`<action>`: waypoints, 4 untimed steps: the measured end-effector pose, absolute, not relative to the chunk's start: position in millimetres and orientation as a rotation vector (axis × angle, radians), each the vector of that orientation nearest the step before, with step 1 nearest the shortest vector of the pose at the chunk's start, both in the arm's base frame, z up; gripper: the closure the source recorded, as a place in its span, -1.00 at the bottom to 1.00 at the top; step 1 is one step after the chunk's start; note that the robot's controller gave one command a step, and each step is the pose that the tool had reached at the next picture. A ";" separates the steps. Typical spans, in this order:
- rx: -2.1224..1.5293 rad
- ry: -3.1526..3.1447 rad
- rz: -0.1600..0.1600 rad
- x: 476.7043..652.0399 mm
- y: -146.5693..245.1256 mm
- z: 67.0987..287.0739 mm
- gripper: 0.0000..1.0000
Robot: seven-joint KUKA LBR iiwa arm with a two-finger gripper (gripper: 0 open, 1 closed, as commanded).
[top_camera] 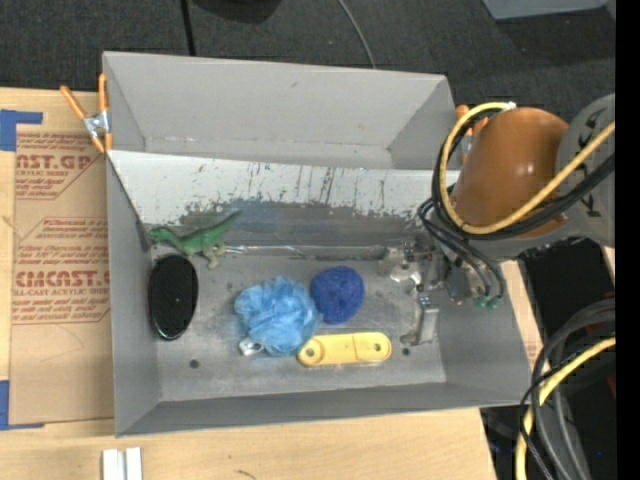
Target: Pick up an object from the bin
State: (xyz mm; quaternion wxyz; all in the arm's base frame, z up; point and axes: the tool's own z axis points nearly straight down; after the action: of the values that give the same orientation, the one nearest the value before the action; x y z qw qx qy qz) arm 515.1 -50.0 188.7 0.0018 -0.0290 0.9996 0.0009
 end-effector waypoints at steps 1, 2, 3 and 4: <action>-0.234 3.132 -0.003 499.7 -39.0 166.0 -1.00; -0.243 3.128 0.002 499.5 9.9 139.8 -1.00; -0.222 3.127 0.006 500.5 19.7 124.4 -1.00; -0.232 3.131 0.002 496.9 10.7 74.0 1.00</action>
Offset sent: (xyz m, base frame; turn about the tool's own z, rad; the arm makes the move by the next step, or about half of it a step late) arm -0.0154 0.0723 -0.0557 -0.0893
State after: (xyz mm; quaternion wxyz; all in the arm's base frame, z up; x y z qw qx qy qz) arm 496.9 10.7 74.0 0.0012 -0.0738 0.9973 0.0007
